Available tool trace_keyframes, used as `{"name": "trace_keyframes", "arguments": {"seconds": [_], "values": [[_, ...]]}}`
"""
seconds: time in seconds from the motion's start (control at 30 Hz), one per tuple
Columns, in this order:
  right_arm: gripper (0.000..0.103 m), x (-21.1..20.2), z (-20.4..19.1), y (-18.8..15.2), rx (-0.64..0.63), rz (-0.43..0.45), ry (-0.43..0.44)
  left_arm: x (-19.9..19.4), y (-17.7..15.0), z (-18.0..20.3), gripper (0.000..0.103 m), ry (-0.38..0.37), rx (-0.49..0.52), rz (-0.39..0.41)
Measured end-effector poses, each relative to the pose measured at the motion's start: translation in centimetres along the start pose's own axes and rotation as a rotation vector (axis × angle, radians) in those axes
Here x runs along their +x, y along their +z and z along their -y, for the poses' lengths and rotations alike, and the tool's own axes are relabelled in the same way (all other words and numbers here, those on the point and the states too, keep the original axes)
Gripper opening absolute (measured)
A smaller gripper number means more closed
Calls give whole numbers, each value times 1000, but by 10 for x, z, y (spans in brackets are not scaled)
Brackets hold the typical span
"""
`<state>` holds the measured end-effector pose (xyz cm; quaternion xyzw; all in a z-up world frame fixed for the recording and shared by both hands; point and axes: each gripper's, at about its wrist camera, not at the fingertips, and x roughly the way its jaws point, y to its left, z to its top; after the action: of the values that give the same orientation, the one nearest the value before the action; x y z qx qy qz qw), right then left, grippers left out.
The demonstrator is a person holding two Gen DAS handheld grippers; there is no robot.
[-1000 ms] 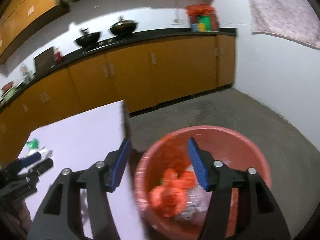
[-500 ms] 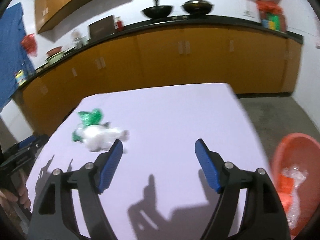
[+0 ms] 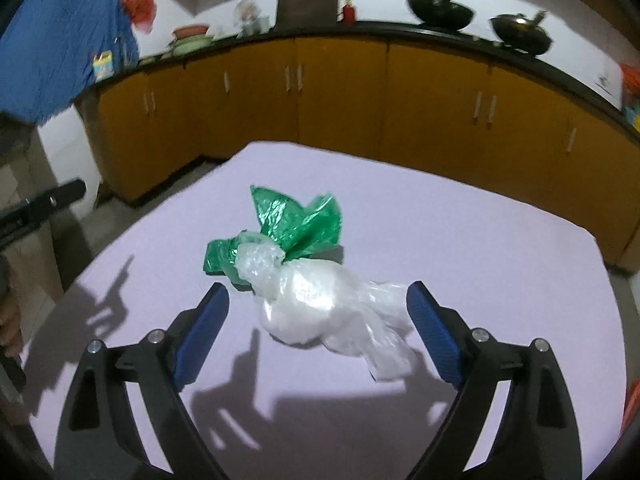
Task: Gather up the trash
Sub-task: 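Move both grippers back to the green and white bags on the table, then grasp the green bag with the left gripper while the right gripper grasps the white bag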
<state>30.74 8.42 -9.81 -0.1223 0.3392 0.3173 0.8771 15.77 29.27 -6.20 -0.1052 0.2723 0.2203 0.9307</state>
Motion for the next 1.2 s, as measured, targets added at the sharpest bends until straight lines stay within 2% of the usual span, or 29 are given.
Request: {"name": "trace_keyframes", "arguments": {"seconds": [0.13,0.17,0.2,0.3,0.4,0.47,0.6,0.77,0.87,1.0,1.13,1.2], "values": [[87,15,0,3,-7,-47,22,9,2,4,85,-13,11,-9],[76,16,1,4,-2,-58,35,11,2,5,85,-16,14,-13],[61,19,3,4,0,-72,37,13,3,7,85,-21,17,-15],[43,18,7,-1,15,-86,73,17,5,16,85,-43,31,-23],[31,11,14,-8,40,-89,93,19,3,30,86,-74,60,-37],[29,2,21,-14,58,-84,91,21,1,41,88,-98,82,-46],[28,-26,46,-36,133,-64,32,25,-6,72,91,-161,151,-64],[27,-61,92,-61,249,-41,-97,39,-11,108,91,-230,218,-111],[27,-78,116,-71,310,-25,-144,49,-14,123,91,-253,253,-146],[27,-90,142,-82,382,-25,-175,64,-19,138,91,-247,283,-199],[28,-96,159,-92,431,-25,-182,78,-22,149,82,-254,293,-257],[28,-100,157,-96,438,-23,-187,83,-24,154,68,-254,301,-285]]}}
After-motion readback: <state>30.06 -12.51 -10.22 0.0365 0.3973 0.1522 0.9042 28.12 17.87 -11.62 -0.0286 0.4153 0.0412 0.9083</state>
